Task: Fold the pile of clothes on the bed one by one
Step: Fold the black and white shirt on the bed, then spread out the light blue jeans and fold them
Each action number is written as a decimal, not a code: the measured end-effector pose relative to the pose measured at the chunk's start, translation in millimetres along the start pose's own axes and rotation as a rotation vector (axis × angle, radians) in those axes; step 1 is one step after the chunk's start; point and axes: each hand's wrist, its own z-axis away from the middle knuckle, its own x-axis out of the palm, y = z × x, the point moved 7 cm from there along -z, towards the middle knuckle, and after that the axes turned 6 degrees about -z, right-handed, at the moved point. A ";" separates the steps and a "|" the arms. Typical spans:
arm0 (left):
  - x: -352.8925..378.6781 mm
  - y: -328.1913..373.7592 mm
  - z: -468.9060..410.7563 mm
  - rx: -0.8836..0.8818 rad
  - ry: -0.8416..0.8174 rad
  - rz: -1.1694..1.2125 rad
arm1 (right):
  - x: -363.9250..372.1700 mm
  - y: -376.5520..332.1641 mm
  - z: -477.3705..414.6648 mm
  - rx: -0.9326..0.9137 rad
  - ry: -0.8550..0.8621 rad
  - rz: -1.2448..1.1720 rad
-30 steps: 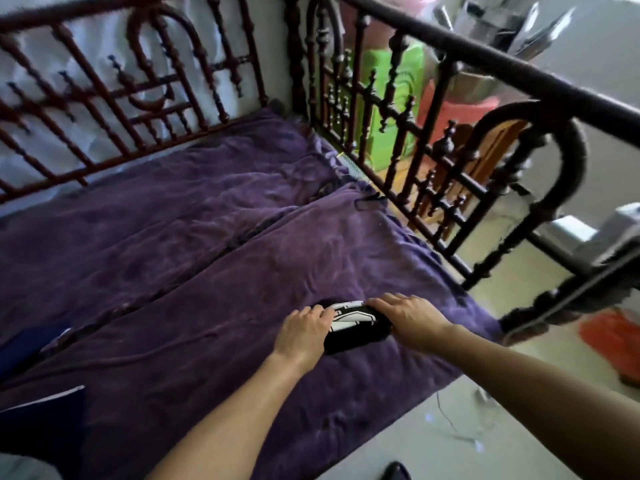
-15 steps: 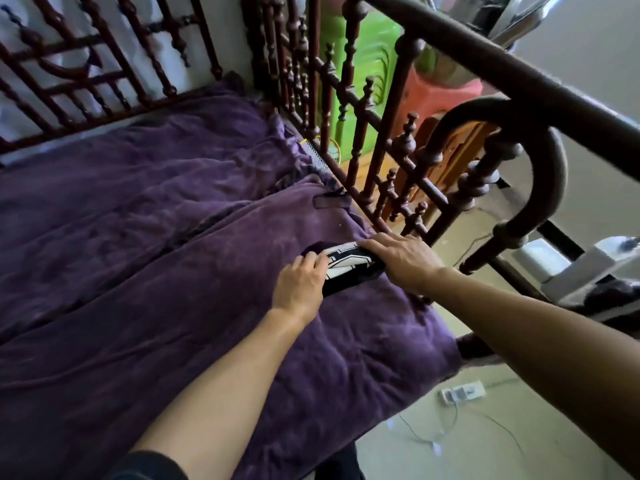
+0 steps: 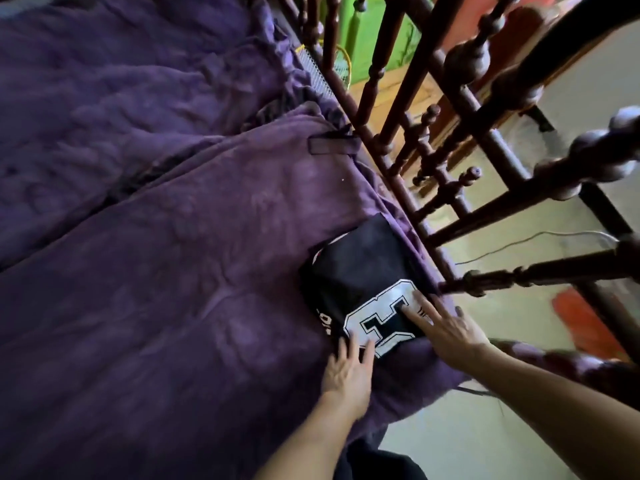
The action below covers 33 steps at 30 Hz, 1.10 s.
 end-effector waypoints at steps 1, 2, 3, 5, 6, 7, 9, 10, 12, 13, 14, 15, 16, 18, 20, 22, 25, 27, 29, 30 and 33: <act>5.4 1.4 3.3 0.002 -0.031 -0.010 | 5.4 -0.2 3.4 0.016 -0.064 0.011; 6.7 0.7 7.7 -0.001 -0.046 -0.017 | 5.1 -2.2 6.0 0.017 -0.099 0.026; 5.0 -2.2 12.8 -0.014 -0.054 -0.022 | -1.1 -6.5 6.7 0.012 -0.114 0.044; -6.7 -11.4 27.2 -0.065 -0.029 -0.022 | -21.0 -16.1 9.5 -0.014 -0.092 0.087; -15.5 -16.5 37.1 -0.095 0.008 -0.017 | -34.2 -22.0 10.9 -0.034 -0.047 0.099; -24.0 -21.4 48.3 -0.127 0.052 -0.005 | -47.9 -29.2 13.7 -0.061 0.004 0.106; -37.4 -32.2 76.6 -0.195 0.146 0.048 | -74.3 -48.7 23.5 -0.139 0.089 0.102; -42.2 -38.8 93.3 -0.232 0.195 0.080 | -86.4 -60.9 29.3 -0.182 0.124 0.104; -46.7 -51.3 134.0 -0.304 0.289 0.126 | -106.9 -89.9 46.0 -0.259 0.168 0.124; -45.5 -58.1 156.6 -0.340 0.330 0.144 | -115.5 -106.8 55.9 -0.297 0.185 0.136; -41.7 -66.2 180.3 -0.381 0.363 0.168 | -123.1 -124.8 66.2 -0.336 0.205 0.144; -36.1 -75.9 204.5 -0.424 0.387 0.198 | -130.7 -143.8 76.3 -0.374 0.226 0.146; -29.8 -86.5 229.1 -0.468 0.413 0.229 | -138.4 -163.7 85.9 -0.417 0.246 0.147; -16.1 -109.3 280.2 -0.557 0.467 0.278 | -155.4 -207.7 105.1 -0.518 0.277 0.169; 0.5 -132.4 333.8 -0.652 0.520 0.298 | -172.5 -254.7 125.4 -0.611 0.294 0.201; 21.2 -156.3 388.7 -0.756 0.575 0.312 | -188.1 -305.2 144.4 -0.684 0.315 0.212; 63.2 -190.7 465.7 -0.898 0.638 0.367 | -204.8 -388.3 170.3 -0.795 0.353 0.261; 95.5 -212.6 512.8 -0.973 0.667 0.400 | -212.2 -448.3 187.0 -0.871 0.384 0.287; 129.8 -234.6 555.8 -1.026 0.681 0.436 | -215.4 -509.0 202.3 -0.925 0.414 0.307; 147.5 -245.9 576.3 -1.040 0.689 0.458 | -215.0 -540.0 210.0 -0.943 0.421 0.317; 198.6 -283.2 638.7 -1.084 0.717 0.521 | -206.5 -632.9 232.1 -1.009 0.437 0.327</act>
